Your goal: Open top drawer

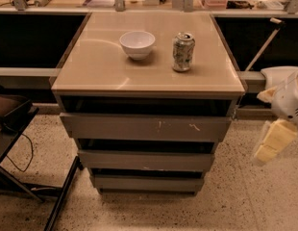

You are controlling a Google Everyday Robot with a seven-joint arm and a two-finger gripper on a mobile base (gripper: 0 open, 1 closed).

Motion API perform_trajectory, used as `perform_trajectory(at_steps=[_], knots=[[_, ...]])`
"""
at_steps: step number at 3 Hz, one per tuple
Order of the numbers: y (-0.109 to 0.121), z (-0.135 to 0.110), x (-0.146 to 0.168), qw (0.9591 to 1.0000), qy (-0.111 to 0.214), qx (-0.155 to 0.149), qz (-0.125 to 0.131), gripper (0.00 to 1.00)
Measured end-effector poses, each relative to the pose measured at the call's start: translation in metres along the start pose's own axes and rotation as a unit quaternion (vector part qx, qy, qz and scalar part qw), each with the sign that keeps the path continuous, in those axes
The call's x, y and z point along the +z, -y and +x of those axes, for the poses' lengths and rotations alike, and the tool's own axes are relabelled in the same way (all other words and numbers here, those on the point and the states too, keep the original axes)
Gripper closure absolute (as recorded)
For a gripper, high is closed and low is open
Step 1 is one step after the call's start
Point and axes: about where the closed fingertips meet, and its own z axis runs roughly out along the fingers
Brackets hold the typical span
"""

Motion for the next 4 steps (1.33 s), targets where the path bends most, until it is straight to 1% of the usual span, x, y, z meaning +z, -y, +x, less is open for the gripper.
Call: perform_trajectory(at_steps=[1, 2, 3, 4], knots=[[0.006, 0.011, 0.059, 0.9985, 0.034, 0.023, -0.034, 0.00], [0.014, -0.021, 0.089, 0.9953, 0.081, -0.003, -0.053, 0.00], [0.021, -0.063, 0.091, 0.9921, 0.103, -0.051, -0.049, 0.00], [0.021, -0.064, 0.091, 0.9920, 0.104, -0.053, -0.049, 0.00]])
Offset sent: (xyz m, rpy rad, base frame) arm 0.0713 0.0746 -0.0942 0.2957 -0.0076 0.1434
